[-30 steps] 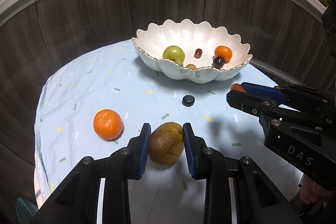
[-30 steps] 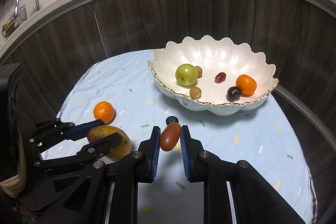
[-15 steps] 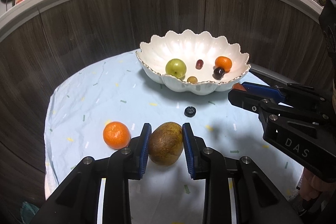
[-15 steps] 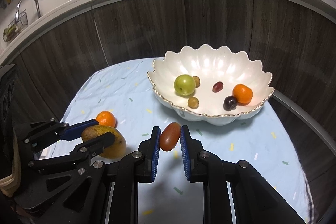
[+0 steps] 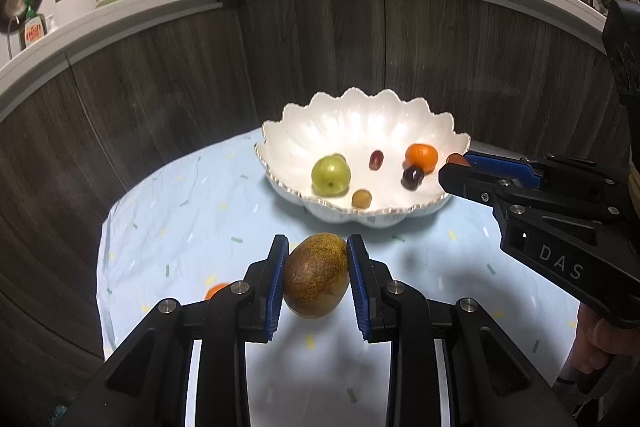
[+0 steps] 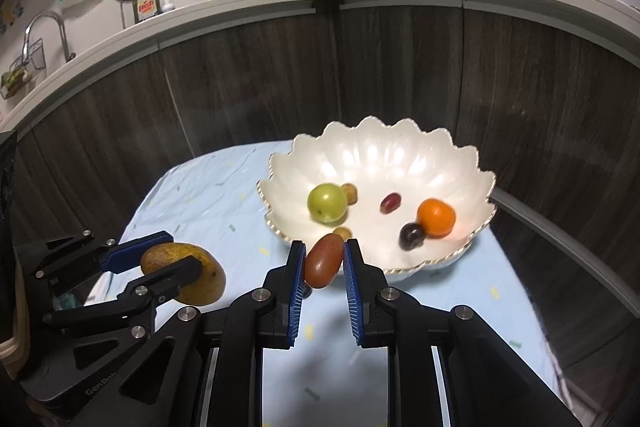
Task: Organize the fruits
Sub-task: 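Lift the mango and red date and carry both over the white bowl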
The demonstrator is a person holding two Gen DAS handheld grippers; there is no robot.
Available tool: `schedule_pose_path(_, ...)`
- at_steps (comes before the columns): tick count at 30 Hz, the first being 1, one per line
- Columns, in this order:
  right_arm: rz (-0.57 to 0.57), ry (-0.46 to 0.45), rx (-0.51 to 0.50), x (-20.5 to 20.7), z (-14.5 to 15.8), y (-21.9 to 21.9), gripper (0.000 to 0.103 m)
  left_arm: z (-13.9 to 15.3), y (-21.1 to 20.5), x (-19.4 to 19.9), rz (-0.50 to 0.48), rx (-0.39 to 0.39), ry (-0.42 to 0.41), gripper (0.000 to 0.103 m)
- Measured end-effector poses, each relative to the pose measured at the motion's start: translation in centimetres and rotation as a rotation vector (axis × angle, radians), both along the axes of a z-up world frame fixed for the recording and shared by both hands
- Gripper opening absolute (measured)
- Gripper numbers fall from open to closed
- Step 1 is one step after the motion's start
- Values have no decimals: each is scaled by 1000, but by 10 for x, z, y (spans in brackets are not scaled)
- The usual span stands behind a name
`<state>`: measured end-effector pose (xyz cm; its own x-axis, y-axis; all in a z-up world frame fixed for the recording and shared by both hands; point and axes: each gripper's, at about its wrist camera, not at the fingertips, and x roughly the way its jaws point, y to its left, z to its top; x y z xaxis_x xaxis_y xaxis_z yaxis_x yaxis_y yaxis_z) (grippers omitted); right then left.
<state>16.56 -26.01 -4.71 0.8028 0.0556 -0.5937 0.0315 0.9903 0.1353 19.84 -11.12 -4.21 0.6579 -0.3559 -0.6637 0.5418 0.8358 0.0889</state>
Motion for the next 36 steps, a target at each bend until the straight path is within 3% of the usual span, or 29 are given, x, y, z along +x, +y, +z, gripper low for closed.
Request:
schedule_pose_path(23, -62, -93, -37, 41, 42, -56, 21, 49, -56, 54, -48, -38, -80, 29)
schedule_pose_path(36, -87, -94, -65, 78, 43, -79, 21, 44, -75, 98, -23, -65, -70, 29)
